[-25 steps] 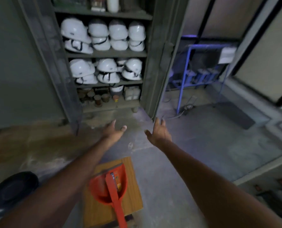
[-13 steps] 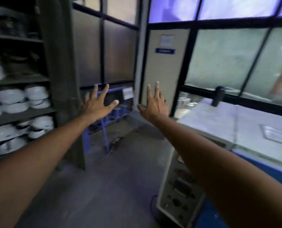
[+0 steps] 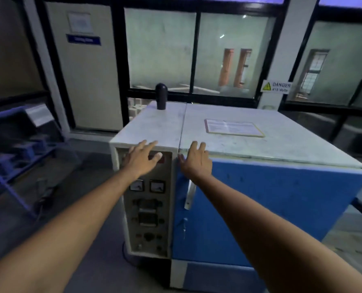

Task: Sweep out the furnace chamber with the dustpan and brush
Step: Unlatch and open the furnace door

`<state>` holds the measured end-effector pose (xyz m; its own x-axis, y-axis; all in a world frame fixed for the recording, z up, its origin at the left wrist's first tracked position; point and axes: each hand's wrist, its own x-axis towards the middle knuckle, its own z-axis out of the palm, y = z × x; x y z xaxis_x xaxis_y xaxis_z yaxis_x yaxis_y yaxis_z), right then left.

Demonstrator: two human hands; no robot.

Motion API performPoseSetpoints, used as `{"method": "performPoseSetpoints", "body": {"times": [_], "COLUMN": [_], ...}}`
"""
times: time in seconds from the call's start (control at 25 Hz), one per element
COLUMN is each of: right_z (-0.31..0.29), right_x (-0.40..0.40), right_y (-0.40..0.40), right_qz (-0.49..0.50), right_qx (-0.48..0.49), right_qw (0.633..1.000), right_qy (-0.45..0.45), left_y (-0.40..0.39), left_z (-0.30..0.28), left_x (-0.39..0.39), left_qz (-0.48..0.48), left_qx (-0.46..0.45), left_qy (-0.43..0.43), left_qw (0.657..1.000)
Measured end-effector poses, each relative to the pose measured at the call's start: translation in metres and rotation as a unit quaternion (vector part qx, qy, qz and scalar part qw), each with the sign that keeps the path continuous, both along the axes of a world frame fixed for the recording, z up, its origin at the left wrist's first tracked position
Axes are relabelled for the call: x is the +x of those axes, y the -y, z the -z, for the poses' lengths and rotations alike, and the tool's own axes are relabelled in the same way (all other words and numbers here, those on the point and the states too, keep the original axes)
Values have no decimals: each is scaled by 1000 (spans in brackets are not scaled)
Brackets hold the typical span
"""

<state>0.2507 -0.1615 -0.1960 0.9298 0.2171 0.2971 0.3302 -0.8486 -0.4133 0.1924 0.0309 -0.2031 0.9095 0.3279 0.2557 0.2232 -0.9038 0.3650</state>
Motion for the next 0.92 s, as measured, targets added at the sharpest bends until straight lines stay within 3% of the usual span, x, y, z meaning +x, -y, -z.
{"method": "performPoseSetpoints", "body": {"times": [0.12,0.28,0.56,0.72,0.92], "right_z": [64,151,275,311,331], "right_x": [7,17,27,46,64], "right_y": [27,37,31,19,-1], "right_qz": [41,37,48,40,37], "right_qx": [27,46,59,47,35], "right_qw": [998,986,896,882,901], "right_qy": [-40,-157,-438,-468,-430], "left_y": [38,61,55,52,62], "left_z": [37,71,98,104,112], "left_x": [39,81,114,117,118], "left_qz": [37,73,101,97,95], "left_qx": [2,10,-13,1,-52], "left_qy": [-12,39,146,185,234], "left_qw": [999,997,984,978,966]}}
